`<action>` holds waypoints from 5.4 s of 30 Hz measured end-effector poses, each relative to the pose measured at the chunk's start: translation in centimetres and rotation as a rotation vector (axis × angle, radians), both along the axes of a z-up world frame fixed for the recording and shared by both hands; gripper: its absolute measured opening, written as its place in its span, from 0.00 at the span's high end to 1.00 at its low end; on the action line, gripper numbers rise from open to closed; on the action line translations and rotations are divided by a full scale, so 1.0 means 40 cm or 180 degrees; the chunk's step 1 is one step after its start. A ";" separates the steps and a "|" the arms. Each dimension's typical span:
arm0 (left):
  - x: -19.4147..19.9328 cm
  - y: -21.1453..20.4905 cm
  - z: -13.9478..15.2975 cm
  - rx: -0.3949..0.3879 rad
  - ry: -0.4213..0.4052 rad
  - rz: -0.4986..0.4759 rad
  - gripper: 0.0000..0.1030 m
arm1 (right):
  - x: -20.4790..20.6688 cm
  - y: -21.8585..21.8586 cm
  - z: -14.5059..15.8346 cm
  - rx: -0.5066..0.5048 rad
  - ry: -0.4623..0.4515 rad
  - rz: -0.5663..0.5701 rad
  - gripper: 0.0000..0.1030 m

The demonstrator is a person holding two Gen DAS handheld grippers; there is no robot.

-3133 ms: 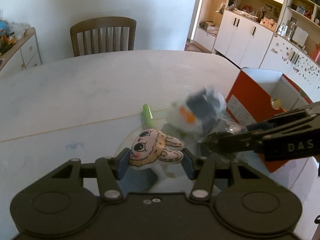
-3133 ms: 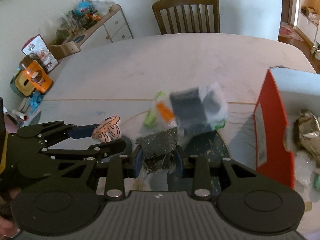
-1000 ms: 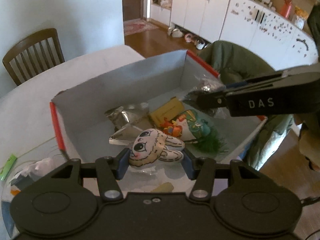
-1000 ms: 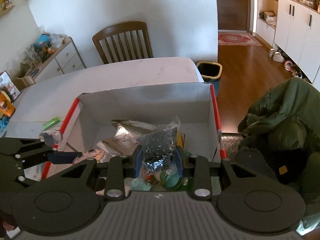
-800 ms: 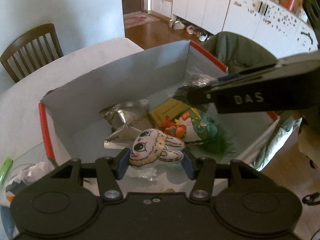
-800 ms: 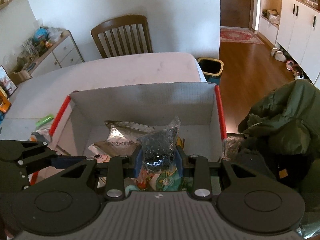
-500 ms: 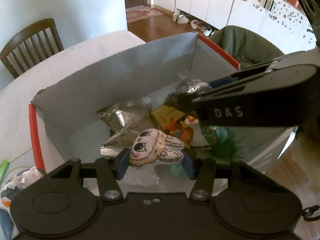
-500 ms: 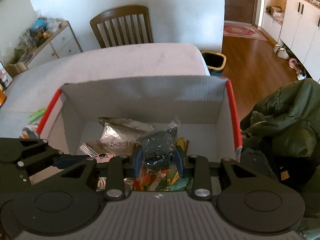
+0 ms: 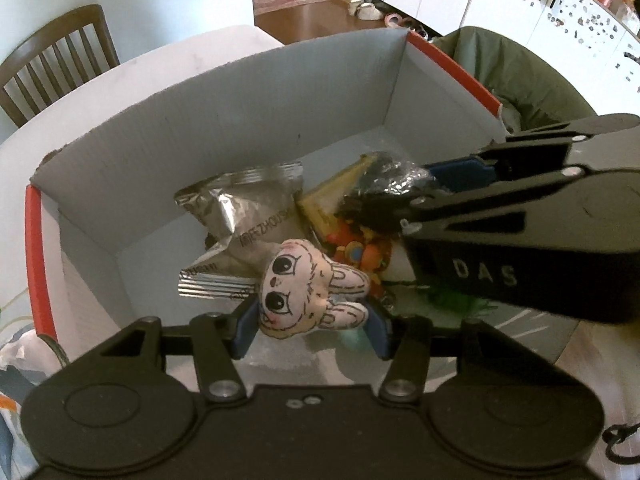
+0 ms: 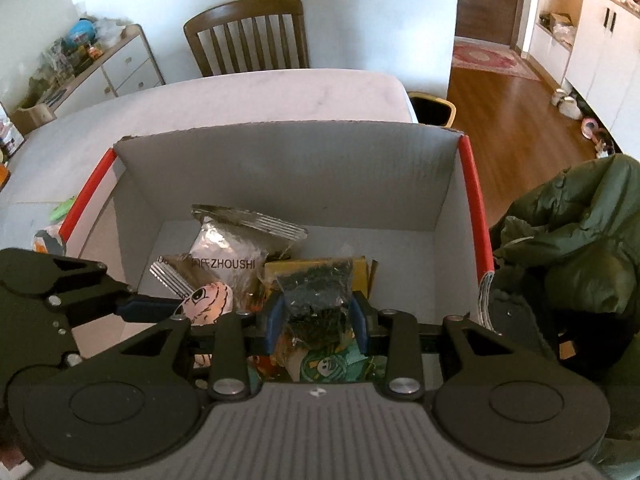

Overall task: Organize objects
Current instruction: 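Open the left tool to drop the bunny while the right tool releases the seaweed pack, then withdraw both tools from the box back over the table, then grasp the green tube with the left tool while the right tool grasps the printed plastic bag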

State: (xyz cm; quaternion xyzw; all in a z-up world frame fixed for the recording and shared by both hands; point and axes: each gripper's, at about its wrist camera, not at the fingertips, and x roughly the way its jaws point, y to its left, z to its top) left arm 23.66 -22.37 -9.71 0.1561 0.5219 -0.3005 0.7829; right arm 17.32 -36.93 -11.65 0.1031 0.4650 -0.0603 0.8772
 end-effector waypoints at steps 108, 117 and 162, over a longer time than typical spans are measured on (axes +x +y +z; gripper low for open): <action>0.265 0.874 -0.063 -0.0467 -0.0808 0.0666 0.01 | 0.219 0.715 0.069 0.0368 0.0159 -0.0419 0.19; 0.302 0.848 -0.102 -0.0404 -0.0878 0.0440 0.01 | 0.297 0.675 0.031 0.0509 0.0294 -0.1098 0.19; 0.308 0.766 -0.153 -0.0426 -0.0810 0.0000 0.85 | 0.375 0.668 -0.102 0.0724 0.0704 -0.1366 0.51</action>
